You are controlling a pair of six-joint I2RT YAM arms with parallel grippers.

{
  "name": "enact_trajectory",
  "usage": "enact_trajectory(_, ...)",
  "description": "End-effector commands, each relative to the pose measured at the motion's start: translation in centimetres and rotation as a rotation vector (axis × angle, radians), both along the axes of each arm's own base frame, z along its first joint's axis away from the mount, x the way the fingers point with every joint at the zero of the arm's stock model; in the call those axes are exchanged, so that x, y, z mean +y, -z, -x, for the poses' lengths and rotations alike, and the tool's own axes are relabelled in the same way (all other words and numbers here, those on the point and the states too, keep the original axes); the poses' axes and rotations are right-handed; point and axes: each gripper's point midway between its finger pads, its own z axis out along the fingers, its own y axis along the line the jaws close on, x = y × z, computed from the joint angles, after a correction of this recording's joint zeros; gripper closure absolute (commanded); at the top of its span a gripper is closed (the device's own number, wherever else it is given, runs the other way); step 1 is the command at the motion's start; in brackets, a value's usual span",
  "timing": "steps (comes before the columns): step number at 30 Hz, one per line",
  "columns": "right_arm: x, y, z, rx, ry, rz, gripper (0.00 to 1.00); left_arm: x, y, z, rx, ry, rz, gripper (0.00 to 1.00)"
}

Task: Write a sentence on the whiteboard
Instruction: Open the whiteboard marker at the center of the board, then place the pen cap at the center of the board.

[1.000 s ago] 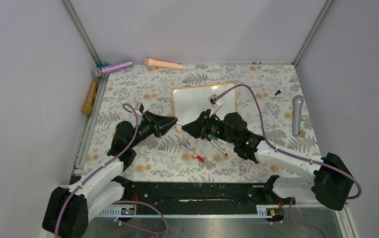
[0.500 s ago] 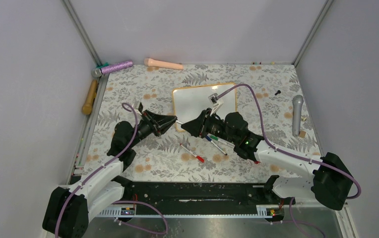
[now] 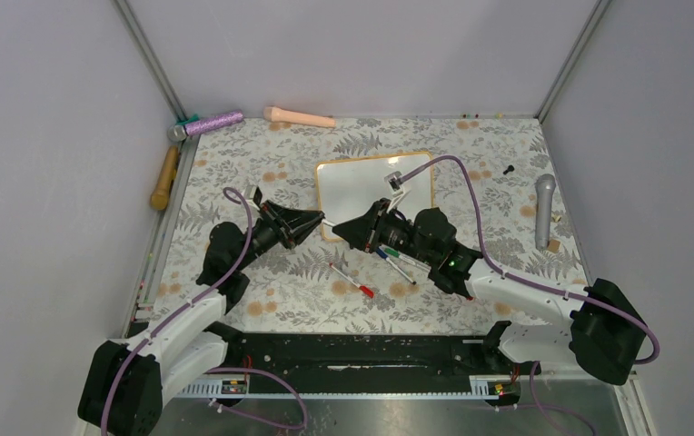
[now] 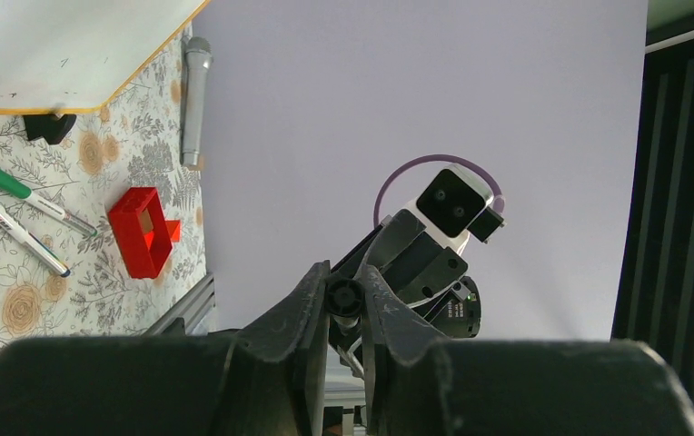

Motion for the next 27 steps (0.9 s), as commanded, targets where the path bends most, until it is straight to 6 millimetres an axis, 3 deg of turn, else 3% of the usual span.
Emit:
enact_trajectory(1, 0.4, -3.6, 0.7, -0.075, -0.04, -0.108, 1.0, -0.1, -0.6, -0.1, -0.027, 0.001, 0.013, 1.0)
enact_trajectory(7, -1.1, -2.3, 1.2, -0.102, -0.026, -0.065, 1.0, 0.8, -0.6, -0.6, -0.011, -0.023, 0.069, 1.0)
enact_trajectory(12, -4.2, 0.4, 2.0, -0.1, -0.001, 0.0, 1.0, 3.1, -0.3, -1.9, -0.006, -0.045, 0.12, 1.0)
enact_trajectory(17, -6.9, 3.2, 2.8, -0.091, 0.037, 0.089, 1.0, 4.7, 1.2, -2.8, 0.001, -0.088, 0.079, 1.0)
enact_trajectory(19, -7.9, 4.1, 2.7, -0.08, 0.072, 0.131, 1.0, 4.6, 3.1, -3.1, 0.028, -0.097, -0.006, 1.0)
enact_trajectory(24, -10.5, 5.1, 1.3, -0.048, 0.201, 0.294, 1.0, 6.4, 11.1, -3.4, 0.11, -0.181, -0.411, 1.0)
enact_trajectory(27, -11.8, 5.7, 0.6, -0.026, 0.256, 0.395, 1.0, 7.7, 13.5, -2.6, 0.121, -0.212, -0.606, 1.0)
